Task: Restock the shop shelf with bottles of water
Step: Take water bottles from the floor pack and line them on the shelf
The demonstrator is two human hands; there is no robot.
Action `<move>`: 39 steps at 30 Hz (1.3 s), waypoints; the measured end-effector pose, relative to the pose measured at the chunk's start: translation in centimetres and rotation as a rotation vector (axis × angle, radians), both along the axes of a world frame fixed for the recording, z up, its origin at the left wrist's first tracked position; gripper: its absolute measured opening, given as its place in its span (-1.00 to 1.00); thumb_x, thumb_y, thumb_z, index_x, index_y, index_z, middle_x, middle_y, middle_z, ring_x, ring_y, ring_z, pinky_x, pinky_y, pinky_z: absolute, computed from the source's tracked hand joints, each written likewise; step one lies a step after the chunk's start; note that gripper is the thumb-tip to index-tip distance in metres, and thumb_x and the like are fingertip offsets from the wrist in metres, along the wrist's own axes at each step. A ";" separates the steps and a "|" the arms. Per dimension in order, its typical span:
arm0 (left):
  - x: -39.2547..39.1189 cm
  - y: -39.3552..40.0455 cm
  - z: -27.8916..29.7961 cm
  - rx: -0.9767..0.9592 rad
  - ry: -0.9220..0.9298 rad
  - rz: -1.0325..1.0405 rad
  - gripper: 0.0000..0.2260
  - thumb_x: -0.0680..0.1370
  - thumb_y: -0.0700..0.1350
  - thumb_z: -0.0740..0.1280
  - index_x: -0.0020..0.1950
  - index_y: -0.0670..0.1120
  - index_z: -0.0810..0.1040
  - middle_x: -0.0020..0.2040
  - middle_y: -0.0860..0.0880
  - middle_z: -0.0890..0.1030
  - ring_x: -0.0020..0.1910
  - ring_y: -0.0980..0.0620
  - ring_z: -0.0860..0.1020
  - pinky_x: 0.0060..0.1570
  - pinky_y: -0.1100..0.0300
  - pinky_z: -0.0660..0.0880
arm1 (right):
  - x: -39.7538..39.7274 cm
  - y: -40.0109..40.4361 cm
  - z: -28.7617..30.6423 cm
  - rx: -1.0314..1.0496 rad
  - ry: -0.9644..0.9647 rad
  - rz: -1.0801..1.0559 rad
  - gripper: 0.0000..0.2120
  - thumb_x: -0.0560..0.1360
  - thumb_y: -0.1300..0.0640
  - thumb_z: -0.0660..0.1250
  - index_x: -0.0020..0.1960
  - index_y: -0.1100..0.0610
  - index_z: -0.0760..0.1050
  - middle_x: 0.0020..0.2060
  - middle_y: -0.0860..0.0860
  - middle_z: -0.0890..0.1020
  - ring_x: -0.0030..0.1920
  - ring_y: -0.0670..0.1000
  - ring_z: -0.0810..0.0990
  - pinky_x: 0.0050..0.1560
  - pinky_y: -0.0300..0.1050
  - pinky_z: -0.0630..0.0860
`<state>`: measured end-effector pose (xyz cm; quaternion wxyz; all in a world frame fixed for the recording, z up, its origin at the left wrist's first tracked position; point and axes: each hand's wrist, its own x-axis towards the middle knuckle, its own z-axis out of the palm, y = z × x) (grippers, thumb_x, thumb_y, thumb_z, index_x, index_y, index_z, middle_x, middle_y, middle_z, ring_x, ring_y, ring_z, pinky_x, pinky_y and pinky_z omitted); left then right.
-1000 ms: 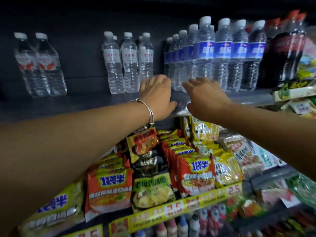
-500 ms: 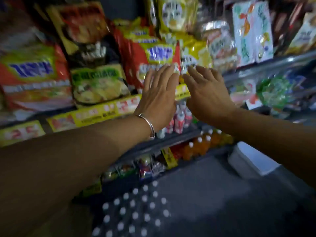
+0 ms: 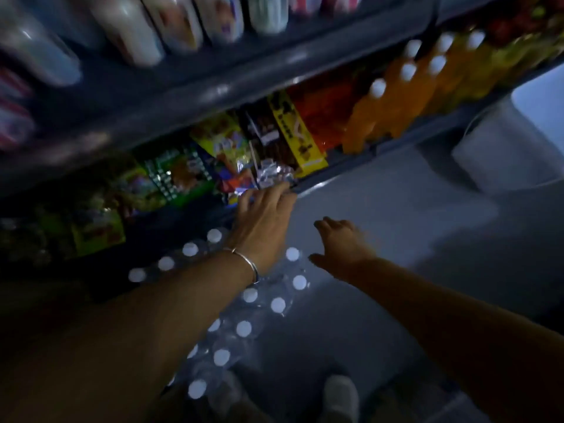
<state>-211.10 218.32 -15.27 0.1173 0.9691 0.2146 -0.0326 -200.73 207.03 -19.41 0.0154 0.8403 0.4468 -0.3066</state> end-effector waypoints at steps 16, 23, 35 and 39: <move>-4.5 1.0 -17.0 -0.188 0.046 0.137 -0.54 0.45 -0.26 0.28 0.33 -0.05 0.32 0.38 -0.03 0.25 0.35 -0.05 0.24 0.25 0.09 0.08 | -1.8 3.7 -16.0 0.068 0.273 -0.391 -0.39 0.32 -0.03 0.53 0.30 0.08 0.45 0.21 0.10 0.55 0.22 0.13 0.51 0.15 -0.10 0.44; -1.3 2.7 -7.1 -0.350 0.275 0.101 -0.38 0.45 -0.06 0.40 0.43 -0.04 0.20 0.41 -0.04 0.21 0.39 -0.06 0.23 0.34 0.06 0.21 | 2.1 4.0 -1.3 0.155 0.255 -0.227 -0.42 0.25 -0.07 0.56 0.20 0.10 0.53 0.13 0.06 0.59 0.15 0.08 0.55 0.13 -0.09 0.50; 1.0 5.3 33.1 -0.771 0.037 0.055 -0.41 0.28 -0.18 0.57 0.18 0.07 0.36 0.14 0.11 0.50 0.18 0.12 0.48 0.27 0.18 0.39 | 4.3 6.7 43.7 0.344 0.290 0.073 -0.66 0.28 0.00 0.52 -0.22 0.29 0.63 -0.36 0.14 0.66 -0.37 0.07 0.64 -0.44 -0.21 0.52; -0.1 5.7 47.4 -0.711 -0.076 0.031 -0.53 0.32 -0.26 0.53 0.11 0.05 0.45 0.10 0.08 0.60 0.04 0.22 0.58 0.17 0.18 0.51 | 3.4 7.0 58.6 0.492 0.276 0.126 -0.61 0.25 -0.03 0.52 -0.20 0.31 0.66 -0.30 0.21 0.68 -0.43 0.10 0.63 -0.39 -0.12 0.53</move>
